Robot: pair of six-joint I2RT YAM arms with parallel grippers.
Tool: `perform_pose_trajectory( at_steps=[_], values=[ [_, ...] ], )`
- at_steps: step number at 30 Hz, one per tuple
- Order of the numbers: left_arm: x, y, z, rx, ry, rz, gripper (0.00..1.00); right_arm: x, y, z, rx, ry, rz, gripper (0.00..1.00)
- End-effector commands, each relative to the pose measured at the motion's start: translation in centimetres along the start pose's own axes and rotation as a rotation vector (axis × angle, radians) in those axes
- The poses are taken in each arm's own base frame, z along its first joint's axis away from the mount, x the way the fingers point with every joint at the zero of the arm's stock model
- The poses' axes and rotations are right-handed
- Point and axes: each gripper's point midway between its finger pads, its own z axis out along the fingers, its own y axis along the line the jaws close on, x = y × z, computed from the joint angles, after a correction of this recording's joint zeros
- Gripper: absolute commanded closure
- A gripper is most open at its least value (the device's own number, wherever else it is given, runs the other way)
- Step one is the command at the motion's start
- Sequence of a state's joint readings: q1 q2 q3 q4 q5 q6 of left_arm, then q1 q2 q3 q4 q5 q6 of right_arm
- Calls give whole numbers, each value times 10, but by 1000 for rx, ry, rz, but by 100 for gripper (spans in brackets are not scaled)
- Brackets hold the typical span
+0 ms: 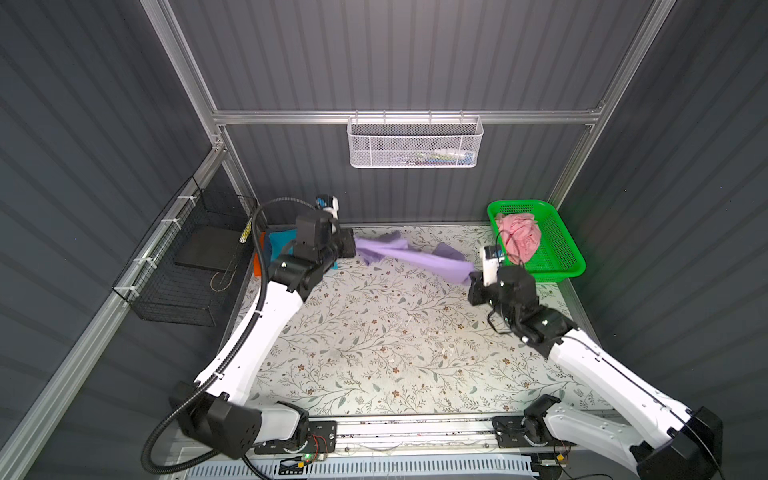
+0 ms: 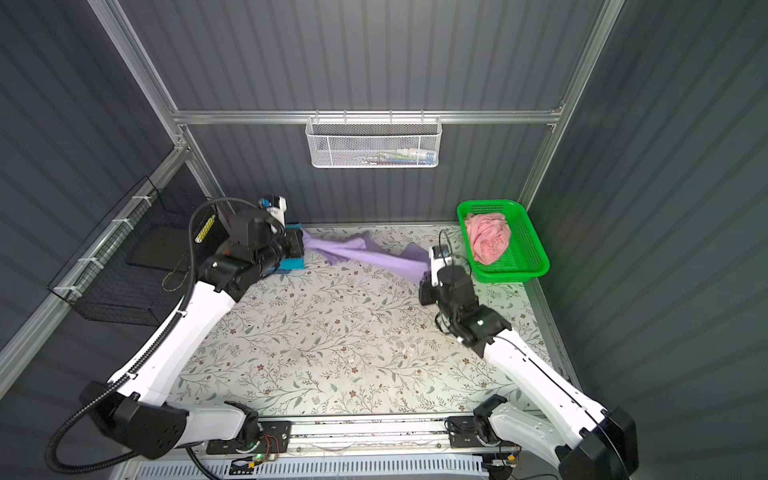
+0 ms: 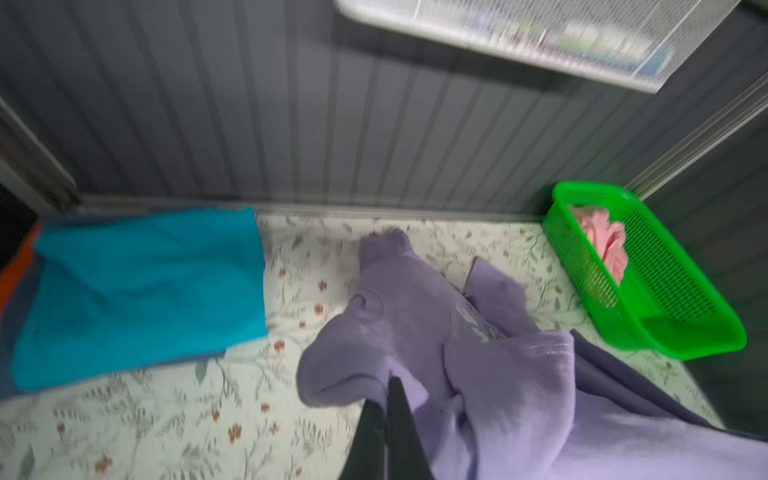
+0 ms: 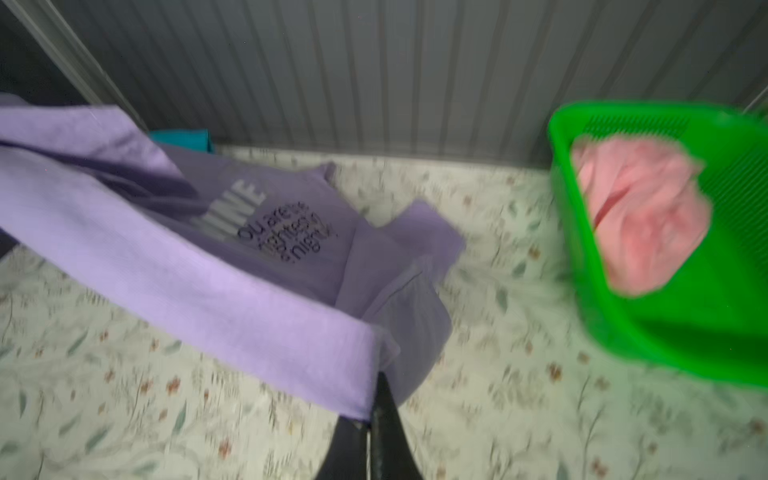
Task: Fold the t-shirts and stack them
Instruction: 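Lay the lavender t-shirt flat on the table and release both grippers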
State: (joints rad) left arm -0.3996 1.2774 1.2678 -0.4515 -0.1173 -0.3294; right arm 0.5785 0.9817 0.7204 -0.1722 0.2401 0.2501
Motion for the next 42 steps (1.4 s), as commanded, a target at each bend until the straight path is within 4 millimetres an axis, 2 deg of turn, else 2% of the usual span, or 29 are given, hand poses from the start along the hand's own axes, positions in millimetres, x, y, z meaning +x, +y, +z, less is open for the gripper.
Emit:
perform_pose_trajectory(
  at_steps=[1, 2, 4, 5, 7, 8, 11, 13, 14, 15, 17, 18, 19, 21, 23, 27, 30, 33, 37, 40, 42],
  values=[
    [94, 26, 8, -47, 191, -138, 100, 69, -9, -6, 30, 117, 158, 100],
    [126, 37, 7, -77, 260, -161, 100, 90, -10, -8, 28, 166, 186, 99],
    [181, 53, 1, -120, 376, -204, 100, 112, -7, -14, -8, 218, 239, 90],
    [203, 58, -5, -127, 419, -220, 100, 116, -4, -17, -34, 223, 259, 84],
    [225, 68, -17, -161, 456, -244, 100, 115, -6, -25, -42, 199, 298, 68],
    [229, 70, -24, -168, 458, -252, 100, 111, -9, -28, -33, 180, 308, 62],
    [226, 71, -41, -171, 450, -258, 72, 91, -17, -39, -2, 125, 306, 48],
    [222, 72, -50, -184, 459, -248, 56, 87, -27, -45, 55, 151, 288, 45],
    [217, 71, -53, -186, 460, -243, 49, 86, -34, -46, 95, 170, 287, 48],
    [211, 69, -55, -183, 456, -241, 44, 87, -39, -46, 130, 201, 289, 57],
    [193, 67, -57, -192, 425, -241, 43, 91, -43, -38, 155, 278, 305, 79],
    [181, 65, -55, -192, 397, -241, 47, 95, -39, -31, 143, 323, 304, 85],
    [171, 63, -52, -189, 370, -238, 50, 99, -34, -24, 130, 356, 295, 87],
    [155, 58, -35, -181, 331, -235, 57, 109, -22, -5, 99, 440, 287, 86],
    [151, 47, -10, -135, 344, -243, 59, 120, -11, 14, 80, 531, 277, 74],
    [152, 36, 42, -119, 365, -226, 55, 124, 2, 41, 51, 584, 269, 51],
    [142, 33, 76, -113, 309, -232, 50, 123, 5, 59, 50, 584, 266, 45],
    [144, 33, 105, -133, 323, -228, 50, 123, 7, 73, 61, 600, 255, 45],
    [152, 36, 135, -158, 344, -211, 53, 121, 11, 95, 57, 589, 260, 56],
    [158, 39, 154, -180, 364, -196, 53, 128, 9, 109, 88, 616, 259, 60],
    [166, 40, 167, -190, 393, -189, 53, 132, 7, 114, 111, 633, 257, 66]
  ],
)
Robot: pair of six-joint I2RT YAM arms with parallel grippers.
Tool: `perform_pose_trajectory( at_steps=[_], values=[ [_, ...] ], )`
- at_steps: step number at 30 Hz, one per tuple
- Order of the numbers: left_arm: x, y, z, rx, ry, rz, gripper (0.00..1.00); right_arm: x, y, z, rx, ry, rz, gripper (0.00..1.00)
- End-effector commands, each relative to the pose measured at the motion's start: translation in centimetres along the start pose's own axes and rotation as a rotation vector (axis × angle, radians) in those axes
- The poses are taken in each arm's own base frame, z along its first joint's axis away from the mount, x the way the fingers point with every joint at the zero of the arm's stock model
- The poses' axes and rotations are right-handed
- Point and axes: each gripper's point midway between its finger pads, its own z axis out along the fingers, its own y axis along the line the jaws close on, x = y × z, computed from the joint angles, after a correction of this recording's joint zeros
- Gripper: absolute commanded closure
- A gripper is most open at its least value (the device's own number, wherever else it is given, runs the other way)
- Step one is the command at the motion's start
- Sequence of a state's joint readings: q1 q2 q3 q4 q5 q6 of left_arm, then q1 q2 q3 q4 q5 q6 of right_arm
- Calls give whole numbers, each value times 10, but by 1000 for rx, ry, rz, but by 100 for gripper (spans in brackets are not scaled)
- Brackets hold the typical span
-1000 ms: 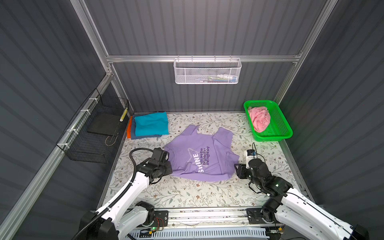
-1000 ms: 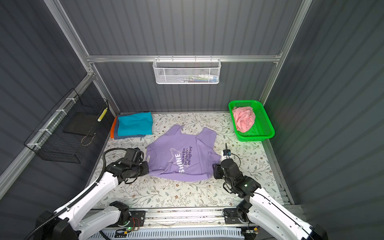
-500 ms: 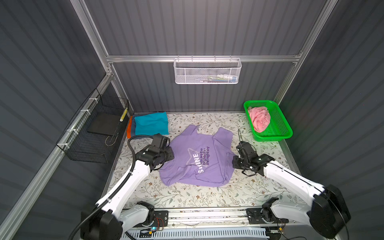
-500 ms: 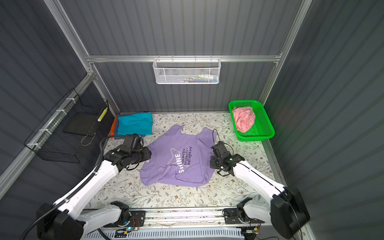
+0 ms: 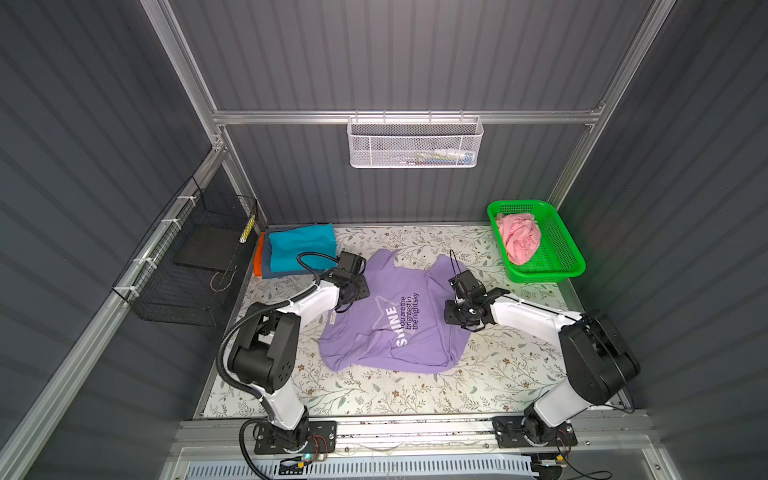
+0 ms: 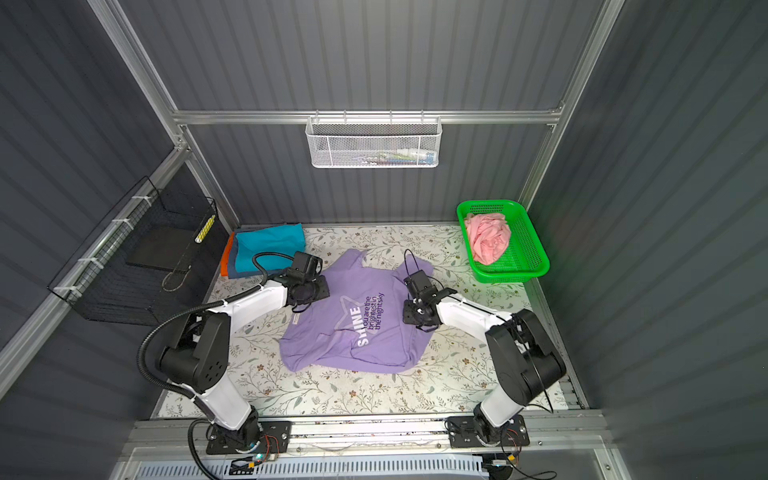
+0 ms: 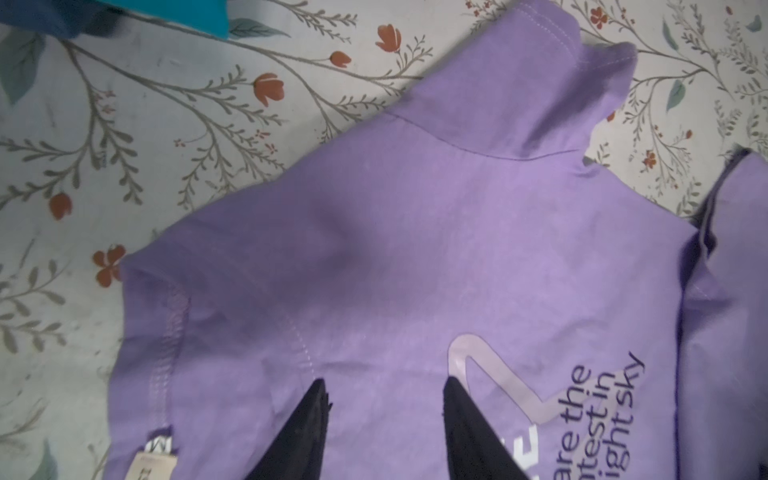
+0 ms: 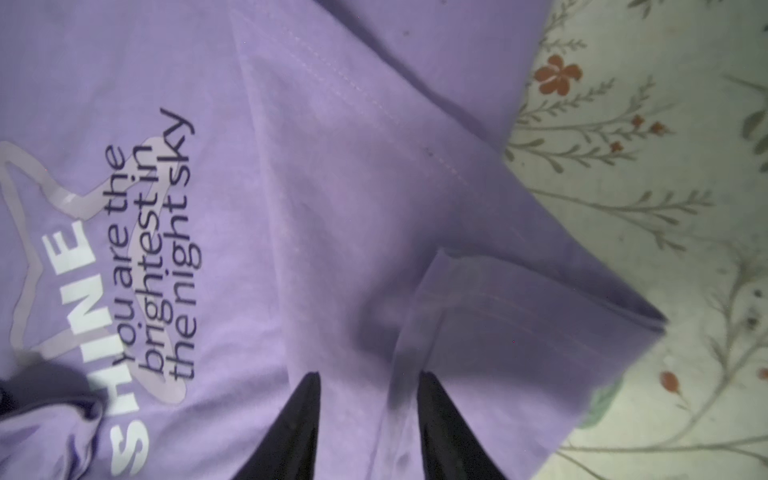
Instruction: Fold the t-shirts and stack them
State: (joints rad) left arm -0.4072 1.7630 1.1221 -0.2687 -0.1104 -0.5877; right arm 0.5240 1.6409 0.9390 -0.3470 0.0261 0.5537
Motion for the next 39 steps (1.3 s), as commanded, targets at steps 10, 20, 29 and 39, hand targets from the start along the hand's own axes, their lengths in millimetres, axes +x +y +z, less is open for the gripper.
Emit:
perform_pose_trajectory(
  at_steps=[10, 20, 29, 39],
  values=[
    [-4, -2, 50, -40, 24, 4, 67, 2, -51, -37, 160, -102, 82, 100],
    [13, 14, 66, -87, 70, 0, 82, 53, -106, -91, 149, -202, 291, 95],
    [19, 18, 67, -92, 88, 15, 84, 13, -41, -55, -89, -128, 215, 61],
    [30, 17, 75, -77, 136, 12, 85, -26, -12, -8, -118, -90, 213, 45]
  ],
)
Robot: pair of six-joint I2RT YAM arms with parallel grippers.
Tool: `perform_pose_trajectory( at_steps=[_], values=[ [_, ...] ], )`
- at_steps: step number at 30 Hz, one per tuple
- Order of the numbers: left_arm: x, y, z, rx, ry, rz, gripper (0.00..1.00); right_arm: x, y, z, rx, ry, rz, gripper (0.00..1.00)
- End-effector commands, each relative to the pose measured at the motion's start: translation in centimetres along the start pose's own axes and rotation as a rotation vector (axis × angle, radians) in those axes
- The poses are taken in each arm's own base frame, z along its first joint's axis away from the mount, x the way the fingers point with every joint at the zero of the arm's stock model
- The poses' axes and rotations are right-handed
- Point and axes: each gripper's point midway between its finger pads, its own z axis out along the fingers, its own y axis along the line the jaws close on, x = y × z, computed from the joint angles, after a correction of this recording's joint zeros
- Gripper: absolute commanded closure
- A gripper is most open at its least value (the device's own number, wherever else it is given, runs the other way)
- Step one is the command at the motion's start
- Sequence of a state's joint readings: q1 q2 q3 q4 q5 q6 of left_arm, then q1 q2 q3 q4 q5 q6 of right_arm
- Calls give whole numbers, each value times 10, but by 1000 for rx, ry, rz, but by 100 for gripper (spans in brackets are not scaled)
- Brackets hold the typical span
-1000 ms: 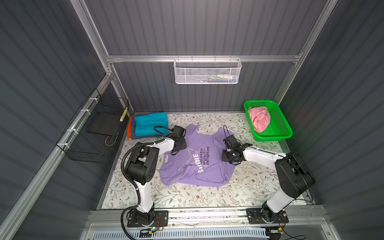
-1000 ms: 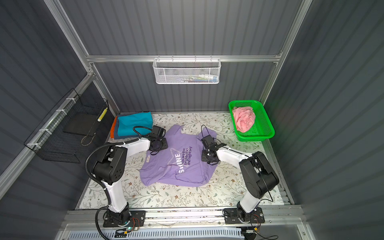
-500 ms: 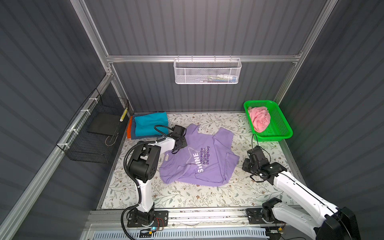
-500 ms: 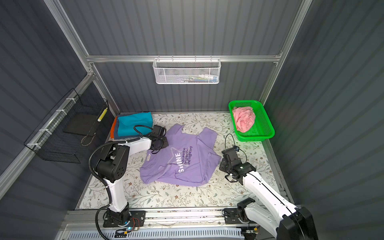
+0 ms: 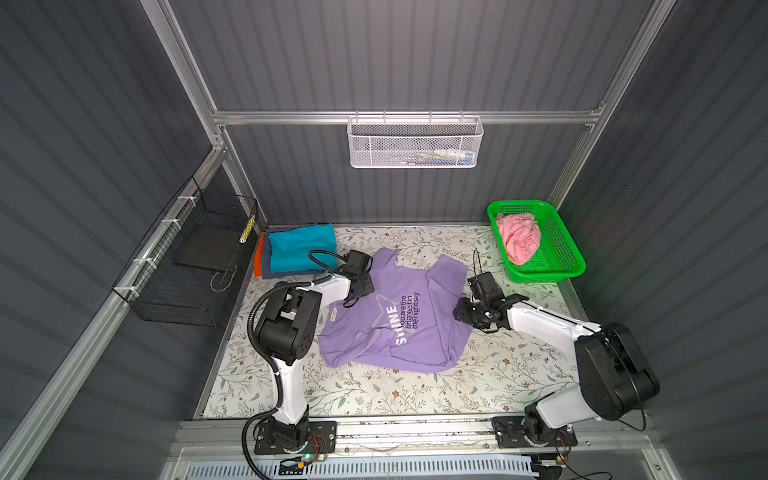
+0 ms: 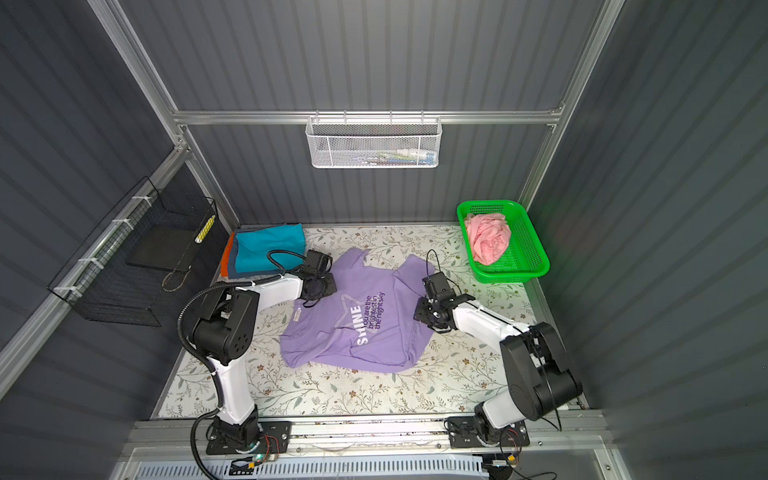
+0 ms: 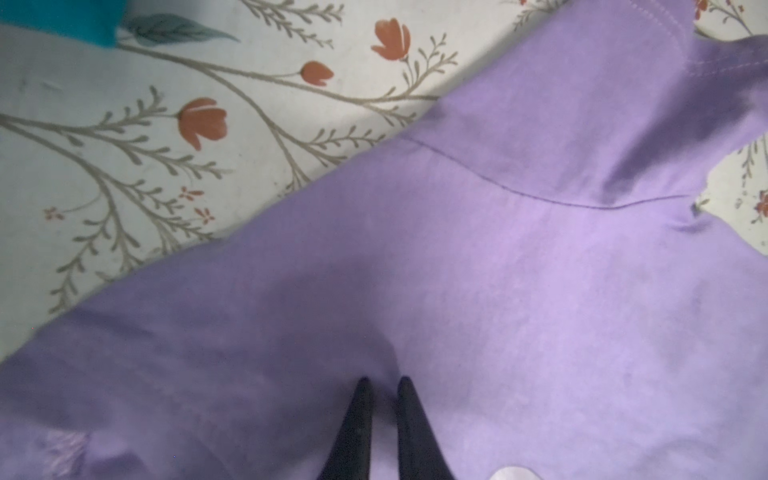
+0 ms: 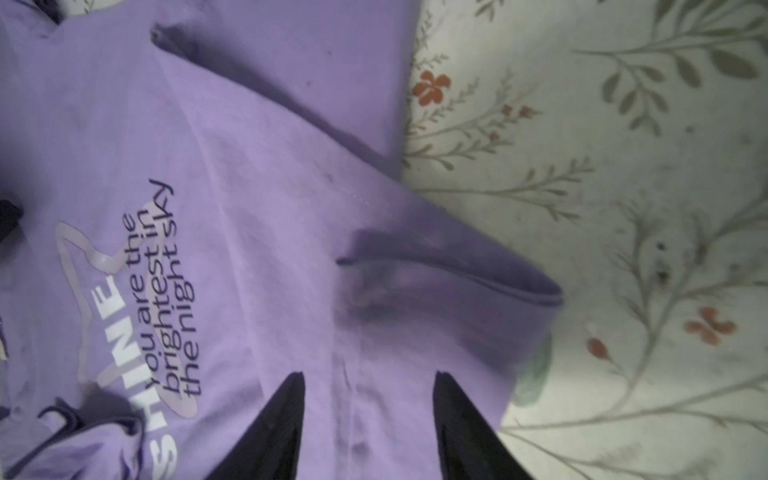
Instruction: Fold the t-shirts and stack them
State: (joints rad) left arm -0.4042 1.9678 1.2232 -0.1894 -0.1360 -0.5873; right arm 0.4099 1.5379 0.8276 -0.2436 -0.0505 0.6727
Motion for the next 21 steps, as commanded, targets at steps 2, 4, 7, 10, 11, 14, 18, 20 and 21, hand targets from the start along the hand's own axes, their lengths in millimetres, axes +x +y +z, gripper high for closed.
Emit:
perform_pose_trajectory(
  at_steps=[2, 4, 7, 10, 11, 14, 18, 20, 21],
  values=[
    [42, 19, 25, -43, 144, 11, 86, -15, 15, 14, -21, -19, -7, 45],
    [47, 22, 29, -53, 159, 10, 86, -17, 11, 23, 14, -11, -7, 46],
    [50, 23, 32, -60, 170, 10, 87, -17, 4, 30, 53, -9, 3, 60],
    [50, 25, 32, -64, 167, 10, 89, -20, -3, 22, 74, -49, 16, 87],
    [49, 25, 31, -65, 165, 10, 89, -21, -6, 16, 87, -69, 18, 90],
    [47, 27, 31, -81, 162, 18, 90, -26, -19, -7, 126, -127, 12, 98],
    [46, 30, 31, -100, 162, 22, 93, -22, -47, -45, 203, -190, 13, 100],
    [46, 33, 31, -107, 164, 15, 93, -15, -65, -65, 238, -216, 35, 100],
    [47, 34, 31, -110, 166, 13, 93, -11, -72, -72, 249, -224, 44, 100]
  ],
)
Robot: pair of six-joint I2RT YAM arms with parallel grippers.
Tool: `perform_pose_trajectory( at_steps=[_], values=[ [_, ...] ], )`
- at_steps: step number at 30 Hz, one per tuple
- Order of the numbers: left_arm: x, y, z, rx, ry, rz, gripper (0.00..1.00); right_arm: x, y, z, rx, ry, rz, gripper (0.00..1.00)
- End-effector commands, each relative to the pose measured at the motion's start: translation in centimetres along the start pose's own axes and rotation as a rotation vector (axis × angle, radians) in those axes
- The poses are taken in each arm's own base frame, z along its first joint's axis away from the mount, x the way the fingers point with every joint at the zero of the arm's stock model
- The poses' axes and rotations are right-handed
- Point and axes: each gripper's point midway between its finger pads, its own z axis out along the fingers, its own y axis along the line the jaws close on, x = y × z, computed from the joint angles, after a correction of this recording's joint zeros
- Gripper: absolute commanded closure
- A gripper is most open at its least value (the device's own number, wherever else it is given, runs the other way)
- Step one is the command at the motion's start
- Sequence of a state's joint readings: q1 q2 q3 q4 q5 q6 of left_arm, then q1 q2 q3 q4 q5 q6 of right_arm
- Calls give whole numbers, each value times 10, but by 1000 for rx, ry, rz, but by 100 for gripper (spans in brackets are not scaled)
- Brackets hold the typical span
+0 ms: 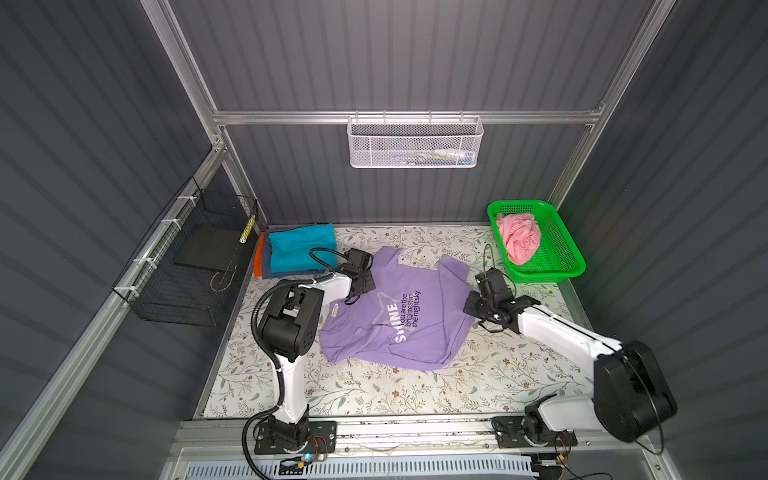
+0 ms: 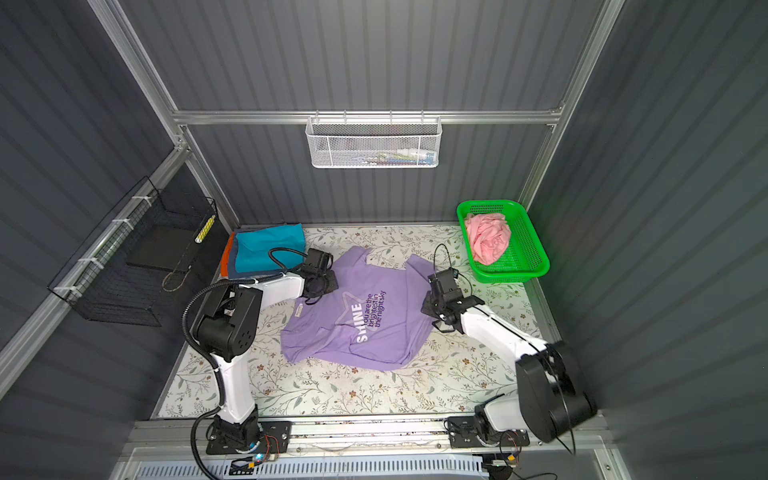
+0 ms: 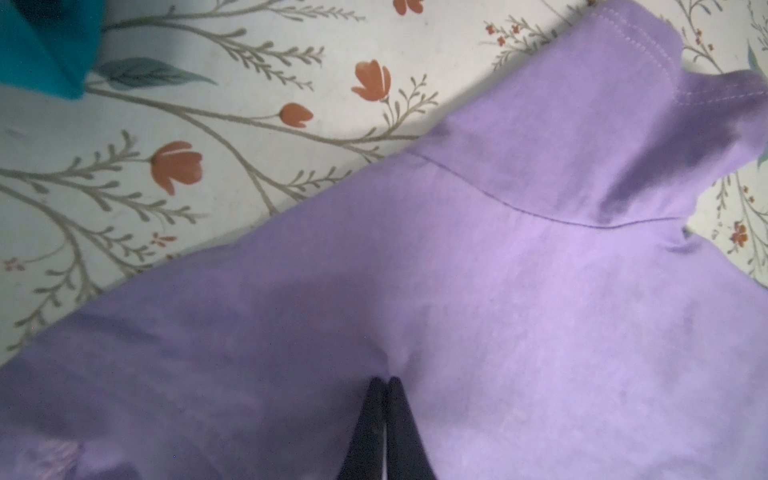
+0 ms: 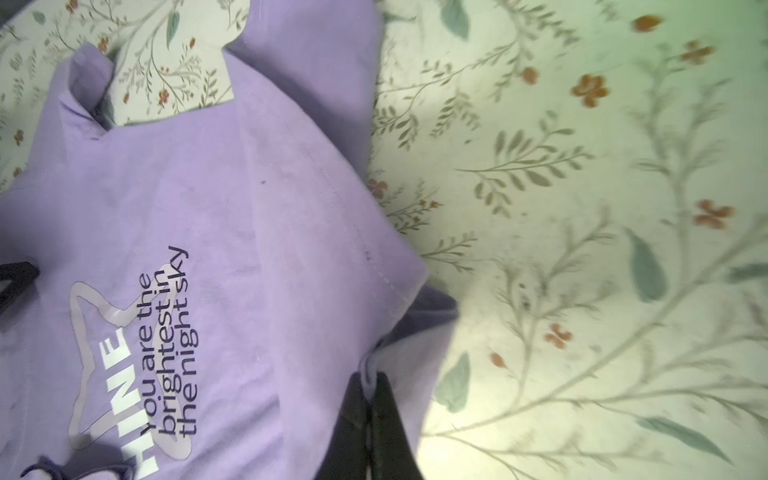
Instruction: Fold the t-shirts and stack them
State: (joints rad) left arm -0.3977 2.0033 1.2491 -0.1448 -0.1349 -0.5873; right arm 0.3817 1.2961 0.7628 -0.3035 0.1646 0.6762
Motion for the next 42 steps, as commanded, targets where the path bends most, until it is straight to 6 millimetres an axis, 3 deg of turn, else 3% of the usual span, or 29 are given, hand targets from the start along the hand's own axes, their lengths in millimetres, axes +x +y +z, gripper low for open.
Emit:
perform_pose_trajectory(
  at_steps=[1, 7, 9, 11, 15, 17, 19, 22, 23, 29, 33, 42],
  values=[
    [59, 41, 20, -131, 198, 17, 94, 17, -52, -22, 156, 4, 7, 100],
    [67, 48, 20, -139, 222, 2, 94, 51, -103, -57, 241, 6, 129, 97],
    [72, 49, 18, -134, 234, -5, 94, 67, -115, -64, 248, 16, 188, 74],
    [76, 49, 17, -129, 242, -18, 94, 77, -122, -68, 245, 22, 234, 70],
    [86, 53, 13, -131, 264, -38, 94, 71, -124, -83, 220, -36, 272, 67],
    [89, 56, 10, -140, 271, -41, 94, 58, -112, -89, 169, -66, 240, 72],
    [90, 59, 6, -154, 270, -44, 94, 48, -97, -87, 122, -53, 195, 83],
    [91, 66, -2, -181, 265, -52, 95, 43, -74, -72, 83, 31, 113, 99],
    [92, 69, -5, -197, 262, -54, 95, 43, -67, -64, 78, 61, 92, 100],
    [106, 90, -21, -265, 265, -69, 97, 29, -47, -21, 66, 85, 36, 99],
    [118, 101, -30, -292, 281, -83, 97, 11, -36, 7, 100, 97, -30, 93],
    [105, 102, -40, -326, 248, -90, 96, -1, -31, 71, 165, 195, -79, 89]
  ],
)
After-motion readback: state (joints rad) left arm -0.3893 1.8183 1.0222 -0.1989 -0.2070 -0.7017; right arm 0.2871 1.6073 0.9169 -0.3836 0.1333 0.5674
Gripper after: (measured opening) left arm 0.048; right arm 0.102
